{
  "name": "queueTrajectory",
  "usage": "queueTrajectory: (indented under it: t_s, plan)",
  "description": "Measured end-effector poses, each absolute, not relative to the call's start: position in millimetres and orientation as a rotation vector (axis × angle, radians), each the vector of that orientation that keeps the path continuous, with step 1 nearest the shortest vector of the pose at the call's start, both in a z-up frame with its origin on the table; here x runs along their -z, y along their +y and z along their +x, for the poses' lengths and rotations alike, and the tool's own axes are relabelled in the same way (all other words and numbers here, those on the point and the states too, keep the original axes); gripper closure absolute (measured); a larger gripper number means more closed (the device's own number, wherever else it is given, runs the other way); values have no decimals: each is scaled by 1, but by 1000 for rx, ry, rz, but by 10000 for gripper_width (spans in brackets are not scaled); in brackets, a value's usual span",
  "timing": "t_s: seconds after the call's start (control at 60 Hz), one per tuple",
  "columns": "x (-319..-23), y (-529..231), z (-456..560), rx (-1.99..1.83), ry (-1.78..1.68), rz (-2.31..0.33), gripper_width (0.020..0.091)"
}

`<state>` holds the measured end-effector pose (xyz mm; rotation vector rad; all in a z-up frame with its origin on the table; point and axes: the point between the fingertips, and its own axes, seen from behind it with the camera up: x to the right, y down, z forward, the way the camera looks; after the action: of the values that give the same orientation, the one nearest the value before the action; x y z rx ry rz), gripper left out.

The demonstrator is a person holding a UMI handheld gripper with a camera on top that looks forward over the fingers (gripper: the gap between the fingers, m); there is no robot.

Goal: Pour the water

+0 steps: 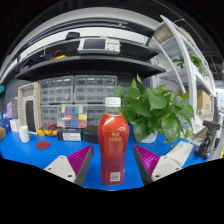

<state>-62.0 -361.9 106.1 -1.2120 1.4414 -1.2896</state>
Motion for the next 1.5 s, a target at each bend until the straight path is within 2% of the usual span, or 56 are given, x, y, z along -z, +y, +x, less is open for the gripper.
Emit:
queueTrajectory:
  t_s: [0.133,0.167,0.183,0.2,0.267,0.3,0.4,0.433,0.483,0.733,0.933,1.217,1.5]
  plan:
    - [-103,-365,-35,1301,1423,-1224,290]
    - [-102,-364,-31,1302,1420,-1232,376]
    - [-102,-364,-29,1303,1417,-1233,376]
    - [-102,-364,-28,1305,1416,-1232,462]
    - [-104,-367,-24,1329,1409,-1218,640]
    - [-104,-367,-24,1325,1411,-1213,651]
    - [-104,-365,-24,1314,1399,-1222,757]
    - [-105,-367,-25,1325,1398,-1223,820]
    - [-104,-367,-24,1336,1405,-1206,852]
    - [-109,-354,-20,1406,1379,-1307,854]
    - [-134,-282,10,1632,1148,-1631,856]
    - [-166,-138,88,1989,536,-2064,856]
    - [-160,-29,141,2250,-95,-2332,855]
